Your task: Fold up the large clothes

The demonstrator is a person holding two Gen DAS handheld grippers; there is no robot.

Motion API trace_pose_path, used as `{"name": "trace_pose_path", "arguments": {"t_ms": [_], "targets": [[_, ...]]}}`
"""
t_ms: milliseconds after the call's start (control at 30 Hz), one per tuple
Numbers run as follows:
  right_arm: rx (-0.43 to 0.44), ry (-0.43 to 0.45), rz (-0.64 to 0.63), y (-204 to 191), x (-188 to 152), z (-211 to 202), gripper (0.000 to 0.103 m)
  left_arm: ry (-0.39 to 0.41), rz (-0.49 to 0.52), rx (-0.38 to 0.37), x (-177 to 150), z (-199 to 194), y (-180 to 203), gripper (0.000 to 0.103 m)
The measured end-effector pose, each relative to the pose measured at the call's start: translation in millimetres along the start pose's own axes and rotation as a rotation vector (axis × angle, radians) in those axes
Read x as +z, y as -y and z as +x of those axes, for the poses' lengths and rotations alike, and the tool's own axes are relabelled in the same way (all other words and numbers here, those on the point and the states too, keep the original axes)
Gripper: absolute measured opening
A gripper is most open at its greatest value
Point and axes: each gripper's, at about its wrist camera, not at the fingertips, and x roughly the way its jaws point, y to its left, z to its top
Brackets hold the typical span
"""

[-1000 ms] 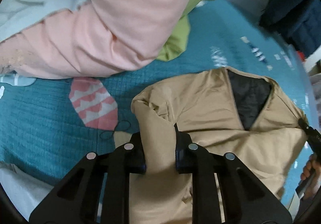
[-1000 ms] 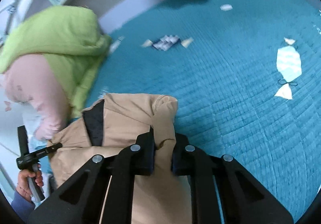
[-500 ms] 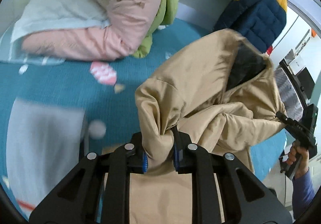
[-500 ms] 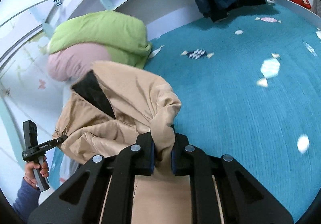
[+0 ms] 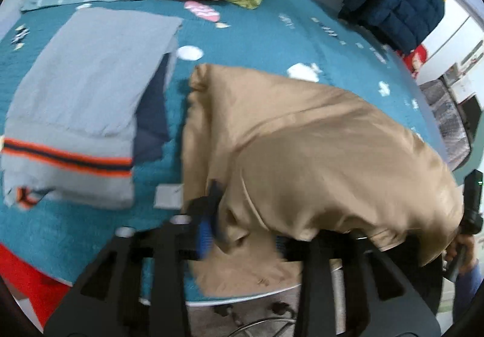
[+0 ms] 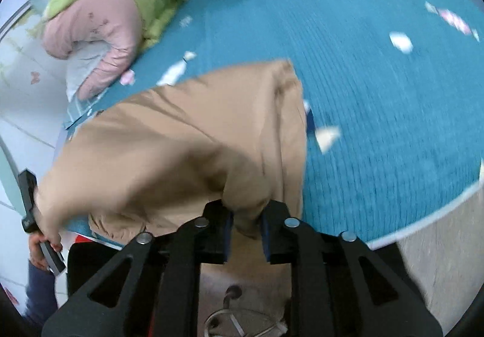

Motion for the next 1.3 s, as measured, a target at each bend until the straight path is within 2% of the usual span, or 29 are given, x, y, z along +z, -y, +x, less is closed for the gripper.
{"name": "trace_pose_path", "arguments": {"t_ms": [67,133,200,233,333,400,467,500,533,567,633,700,767,800,833,867,933,1000,1100,1167,1300], "targets": [[-0.013,-0.006,-0.01,-1,-5,-5,0.029,0.007,-0.014,0.001,-8,-9,-5,0.048],[-0.037,-0.02,-0.023,-4,-10,-14,0.043,0.005,-0.016,0.01,-14,-19,-11,0.065],[-0.042,-0.024,-0.044,-10,-19,-31,0.044,0.035,-0.009,0.039,-17,-35,-13,0.074],[-0.042,-0.025,-0.051,-7,-25,-37,0.048,0.044,-0.006,0.041,-20,-44,-14,0.076],[-0.032,0.015,-0.08,-13,-34,-62,0.049,0.096,-0.019,0.056,-25,-72,-14,0.08],[-0.002,0.069,-0.099,-22,-33,-74,0.049,0.138,-0.015,0.055,-20,-83,-8,0.082],[0.034,0.101,-0.102,-32,-26,-70,0.043,0.162,-0.003,0.035,-11,-82,3,0.083],[0.052,0.106,-0.097,-39,-21,-62,0.027,0.156,-0.004,0.029,-7,-76,8,0.083],[0.079,0.1,-0.088,-43,-17,-51,0.02,0.146,-0.006,0.018,-5,-70,14,0.083],[0.102,0.091,-0.073,-44,-15,-40,0.019,0.13,-0.005,0.003,-2,-60,19,0.083],[0.091,0.044,-0.048,-47,-11,-9,0.014,0.084,-0.002,-0.009,0,-34,28,0.083],[0.027,-0.023,-0.005,-42,-13,22,0.013,0.029,-0.009,0.004,-3,-7,31,0.083],[-0.103,-0.078,0.008,-32,-18,45,0.011,-0.06,-0.035,0.09,-14,26,21,0.083],[-0.133,-0.091,0.008,-28,-21,53,0.01,-0.108,-0.077,0.12,-20,40,11,0.083],[-0.155,-0.135,0.043,-15,-27,68,0.006,-0.137,-0.127,0.114,-27,49,1,0.083],[-0.143,-0.155,0.085,-5,-31,75,0.004,-0.133,-0.156,0.094,-32,52,-6,0.084],[-0.094,-0.156,0.147,11,-35,80,0.0,-0.108,-0.12,0.102,-35,51,-4,0.084],[-0.11,-0.153,0.136,7,-33,79,0.0,-0.106,-0.074,0.129,-36,52,1,0.084],[-0.132,-0.153,0.128,-1,-29,75,0.0,-0.098,-0.096,0.124,-35,51,2,0.084],[-0.117,-0.122,0.114,-12,-25,61,0.006,-0.08,-0.105,0.114,-34,43,2,0.084],[-0.048,-0.019,0.034,-55,-7,37,0.006,-0.009,-0.107,0.081,-37,25,-3,0.088]]}}
